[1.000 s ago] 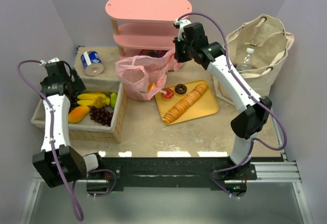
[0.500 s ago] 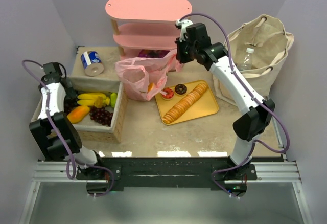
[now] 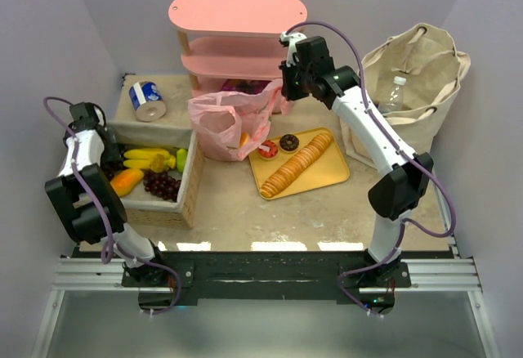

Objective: Place the mixed food into the grocery bags and tie them

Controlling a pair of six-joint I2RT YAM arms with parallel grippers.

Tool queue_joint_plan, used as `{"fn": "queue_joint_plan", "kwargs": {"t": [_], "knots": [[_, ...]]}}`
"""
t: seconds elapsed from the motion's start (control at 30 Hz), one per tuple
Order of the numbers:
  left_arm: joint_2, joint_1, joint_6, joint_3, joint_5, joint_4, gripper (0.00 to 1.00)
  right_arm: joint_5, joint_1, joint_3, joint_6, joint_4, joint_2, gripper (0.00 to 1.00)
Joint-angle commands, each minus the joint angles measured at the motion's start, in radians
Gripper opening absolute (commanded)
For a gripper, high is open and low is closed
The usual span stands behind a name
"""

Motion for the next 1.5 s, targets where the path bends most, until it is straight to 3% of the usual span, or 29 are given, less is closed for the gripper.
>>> {"fn": "queue_joint_plan", "kwargs": {"t": [0.0,0.13,0.33,0.6,0.87,1.0,1.03,1.17,1.37,1.47], "knots": [[0.004,0.002,0.022,-0.033,0.04,0.05,0.51,-0.004,-0.003,0.047,0.004,0.006,-0.009,0.0],[-0.033,0.002,-0.005,-0.066,-0.01,0.026,0.0,-0.026,-0.004,0.055,0.011,0.009,0.001,0.0],[-0.151,0.001,-0.076,-0.097,-0.094,0.0,0.0,-0.046,-0.003,0.055,0.011,0.012,-0.003,0.0],[-0.314,-0.071,-0.202,0.062,-0.214,-0.069,0.0,-0.076,-0.003,0.052,0.019,0.015,-0.018,0.0],[-0.562,-0.127,-0.165,0.079,-0.24,-0.051,0.0,-0.09,-0.003,0.037,0.042,0.026,-0.021,0.0],[-0.651,-0.145,-0.078,0.104,-0.057,0.039,0.0,-0.095,-0.003,0.043,0.046,0.023,-0.019,0.0],[-0.653,-0.151,-0.065,0.118,0.044,0.052,0.0,-0.093,-0.003,0.047,0.046,0.015,-0.018,0.0],[-0.59,-0.214,-0.053,0.26,0.23,0.081,0.0,-0.089,-0.004,0.066,0.043,0.003,-0.012,0.0],[-0.449,-0.415,-0.09,0.452,0.272,0.13,0.0,-0.084,-0.003,0.089,0.046,0.002,-0.001,0.0],[-0.374,-0.579,-0.099,0.525,0.248,0.171,0.0,-0.083,-0.003,0.098,0.045,-0.003,0.004,0.0]]}}
